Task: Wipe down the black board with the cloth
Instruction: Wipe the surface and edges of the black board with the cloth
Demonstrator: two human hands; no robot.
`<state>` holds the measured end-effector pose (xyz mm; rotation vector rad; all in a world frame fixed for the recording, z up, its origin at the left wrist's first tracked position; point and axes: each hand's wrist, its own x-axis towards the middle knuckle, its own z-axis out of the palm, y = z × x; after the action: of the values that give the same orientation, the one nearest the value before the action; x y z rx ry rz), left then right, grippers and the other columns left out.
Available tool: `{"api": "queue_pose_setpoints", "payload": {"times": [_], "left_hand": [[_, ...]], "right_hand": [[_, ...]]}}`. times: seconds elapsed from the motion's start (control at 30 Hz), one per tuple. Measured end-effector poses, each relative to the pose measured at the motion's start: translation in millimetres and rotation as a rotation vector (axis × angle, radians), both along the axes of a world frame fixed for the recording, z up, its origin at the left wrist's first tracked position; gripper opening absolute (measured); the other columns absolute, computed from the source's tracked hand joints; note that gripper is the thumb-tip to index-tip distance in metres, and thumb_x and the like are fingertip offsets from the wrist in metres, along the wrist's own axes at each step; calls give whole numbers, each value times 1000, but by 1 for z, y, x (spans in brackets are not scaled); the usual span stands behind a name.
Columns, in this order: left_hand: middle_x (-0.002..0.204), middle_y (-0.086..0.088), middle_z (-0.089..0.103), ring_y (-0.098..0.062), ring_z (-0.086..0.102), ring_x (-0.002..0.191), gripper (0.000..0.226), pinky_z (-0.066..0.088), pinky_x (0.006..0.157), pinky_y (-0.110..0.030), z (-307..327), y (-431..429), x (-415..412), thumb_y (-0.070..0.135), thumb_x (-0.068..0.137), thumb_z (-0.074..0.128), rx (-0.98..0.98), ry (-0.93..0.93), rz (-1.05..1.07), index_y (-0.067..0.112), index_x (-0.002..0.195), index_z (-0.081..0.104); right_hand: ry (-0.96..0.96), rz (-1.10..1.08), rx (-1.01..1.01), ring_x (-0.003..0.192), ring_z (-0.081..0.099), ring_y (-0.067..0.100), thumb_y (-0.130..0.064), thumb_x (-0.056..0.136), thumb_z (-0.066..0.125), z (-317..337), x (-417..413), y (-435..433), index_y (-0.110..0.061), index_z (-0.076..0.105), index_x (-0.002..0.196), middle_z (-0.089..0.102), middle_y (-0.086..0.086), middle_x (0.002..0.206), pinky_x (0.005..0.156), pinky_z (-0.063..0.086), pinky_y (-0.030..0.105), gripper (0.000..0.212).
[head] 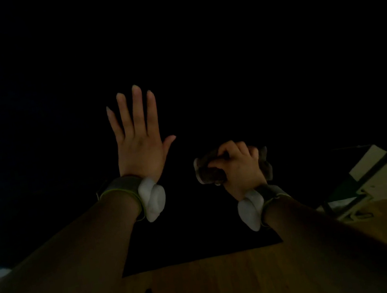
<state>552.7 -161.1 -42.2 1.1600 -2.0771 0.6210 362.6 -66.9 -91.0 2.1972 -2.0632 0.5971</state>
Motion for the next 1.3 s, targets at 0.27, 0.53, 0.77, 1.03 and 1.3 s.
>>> {"api": "queue_pose_setpoints", "payload": {"times": [0.27, 0.53, 0.77, 1.03, 1.3], "left_hand": [[150, -31, 17, -52, 12, 137, 94, 3, 110, -61, 4, 6, -2, 46, 83, 61, 37, -12, 4, 5, 147, 5], [154, -26, 8, -47, 4, 140, 90, 3, 113, -59, 13, 23, 4, 47, 86, 53, 102, -49, 0, 9, 149, 0], [151, -20, 25, -41, 22, 138, 68, 11, 112, -59, 36, 45, 13, 43, 90, 45, 151, 45, -60, 7, 145, 27], [150, -18, 27, -37, 31, 133, 70, 14, 111, -56, 91, 63, 14, 28, 85, 63, 142, 83, -88, 10, 145, 32], [154, -14, 19, -35, 29, 135, 75, 11, 113, -53, 166, 70, 10, 30, 87, 61, 143, 170, -73, 13, 149, 22]], "right_hand": [[106, 47, 190, 130, 25, 27, -30, 92, 57, -5, -10, -2, -37, 54, 130, 35, 0, 141, 102, 17, 37, 39], [-51, 31, 302, 135, 23, 27, -24, 94, 55, 13, -11, 9, -34, 47, 136, 31, 2, 148, 105, 20, 39, 44], [-329, 9, -48, 136, 32, 35, -10, 93, 59, 98, -8, 31, -12, 52, 134, 43, 14, 143, 113, 23, 43, 41], [-381, 46, -170, 138, 33, 32, -13, 92, 63, 163, -5, 54, -3, 41, 138, 40, 16, 146, 112, 21, 28, 52], [-329, 83, -248, 142, 28, 30, -12, 94, 60, 235, -8, 63, -5, 32, 143, 33, 14, 151, 114, 23, 34, 58]]}}
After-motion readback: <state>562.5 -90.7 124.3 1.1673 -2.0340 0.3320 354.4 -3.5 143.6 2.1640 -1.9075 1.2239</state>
